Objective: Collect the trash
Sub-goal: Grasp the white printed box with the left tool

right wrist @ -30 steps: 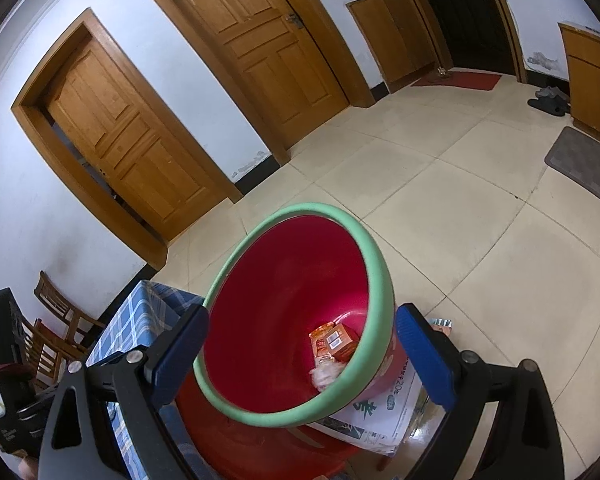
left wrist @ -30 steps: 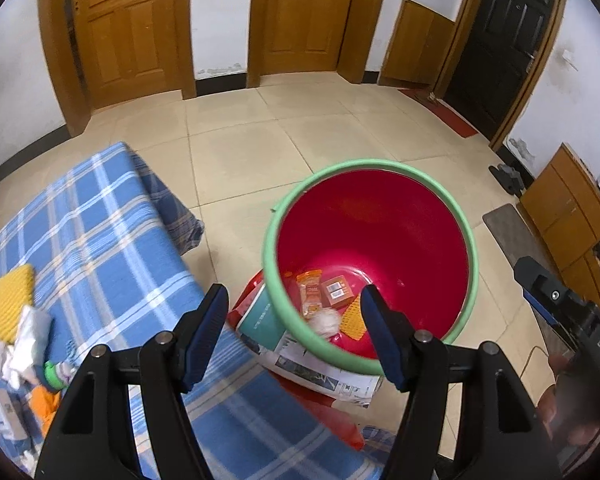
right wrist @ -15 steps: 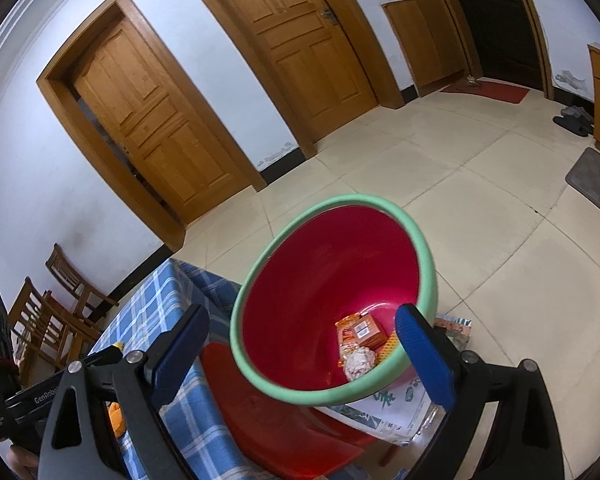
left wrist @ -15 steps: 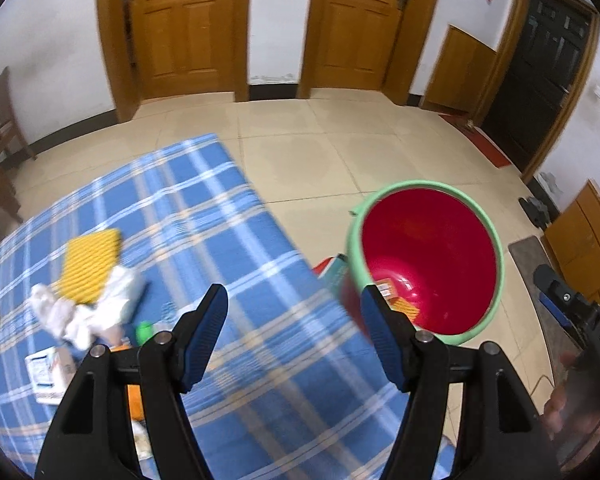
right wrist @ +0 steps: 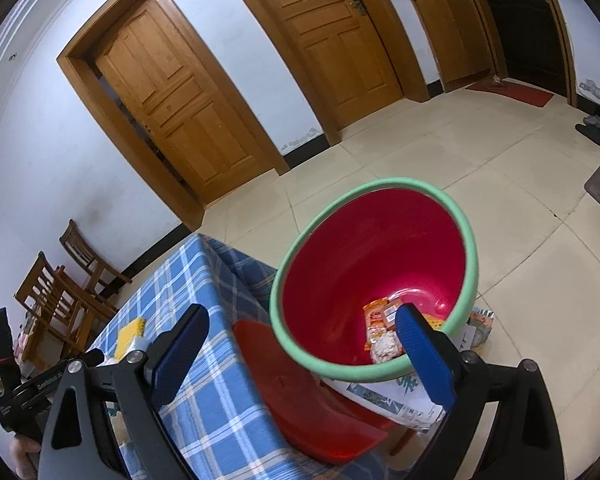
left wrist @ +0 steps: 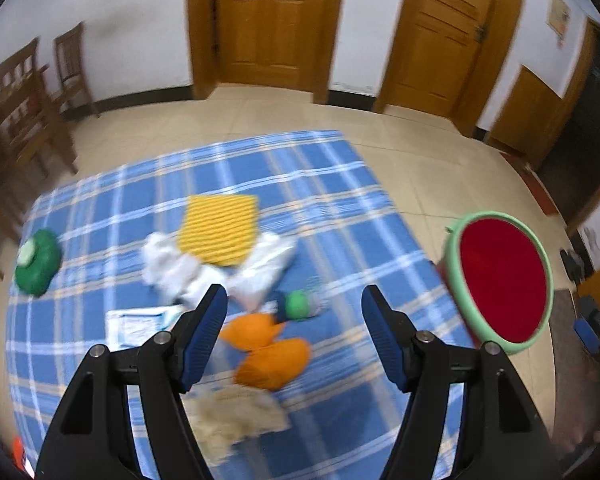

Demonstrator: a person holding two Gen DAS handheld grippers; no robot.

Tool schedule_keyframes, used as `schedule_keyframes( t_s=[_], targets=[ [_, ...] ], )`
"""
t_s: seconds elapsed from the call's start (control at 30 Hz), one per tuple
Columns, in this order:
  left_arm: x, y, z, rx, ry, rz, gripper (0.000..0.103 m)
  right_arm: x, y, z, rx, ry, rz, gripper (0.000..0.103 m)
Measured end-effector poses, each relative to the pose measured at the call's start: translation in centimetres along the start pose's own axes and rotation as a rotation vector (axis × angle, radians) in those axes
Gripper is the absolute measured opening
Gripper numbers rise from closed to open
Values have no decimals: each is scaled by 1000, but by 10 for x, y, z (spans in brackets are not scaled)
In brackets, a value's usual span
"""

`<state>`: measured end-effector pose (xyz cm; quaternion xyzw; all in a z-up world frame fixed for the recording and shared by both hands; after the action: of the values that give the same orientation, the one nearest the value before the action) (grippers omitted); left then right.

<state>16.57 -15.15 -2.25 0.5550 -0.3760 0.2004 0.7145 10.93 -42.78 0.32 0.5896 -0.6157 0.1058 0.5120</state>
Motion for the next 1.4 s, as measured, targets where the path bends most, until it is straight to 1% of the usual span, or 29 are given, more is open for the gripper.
schedule_keyframes(
  t_s=[0.2, 0.4, 0.63, 0.87, 0.9, 0.97, 1.03, 1.17, 1.4],
  targets=[
    [-11, 8, -52, 75, 120, -17, 70, -8, 1, -17, 22, 31, -16, 96],
    [-31, 12, -89, 111, 229, -57, 70, -17, 1, -37, 50, 61, -38, 96],
    [-50, 10, -114, 119, 319, -84, 70, -30, -1, -52, 65, 91, -60, 96],
    [-61, -13, -127, 88, 415, -129, 71, -47, -12, -62, 64, 116, -103, 96],
    [-60, -15, -129, 87, 422, -127, 72, -50, -14, -64, 62, 119, -109, 96],
    [-59, -20, -133, 90, 437, -120, 78, -54, -17, -66, 64, 125, -121, 96],
    [-55, -24, -137, 90, 444, -104, 81, -58, -20, -69, 61, 132, -128, 96],
    [-45, -31, -142, 95, 444, -80, 81, -65, -24, -74, 57, 142, -144, 96],
    [-41, -40, -142, 61, 424, -76, 81, -71, -28, -81, 60, 159, -162, 96]
  ],
)
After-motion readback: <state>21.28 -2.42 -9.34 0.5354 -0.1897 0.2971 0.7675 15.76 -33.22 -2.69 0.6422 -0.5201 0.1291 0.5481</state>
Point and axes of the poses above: each gripper's, at about its wrist camera, not at the fingertips, and y roughly against the way its jaws point, z to its right, x to its top, the point moved 5 cm from there along -y, roughly the way its jaws point, and after that the axes turned 13 degrees about z, right-handed, at the moved point
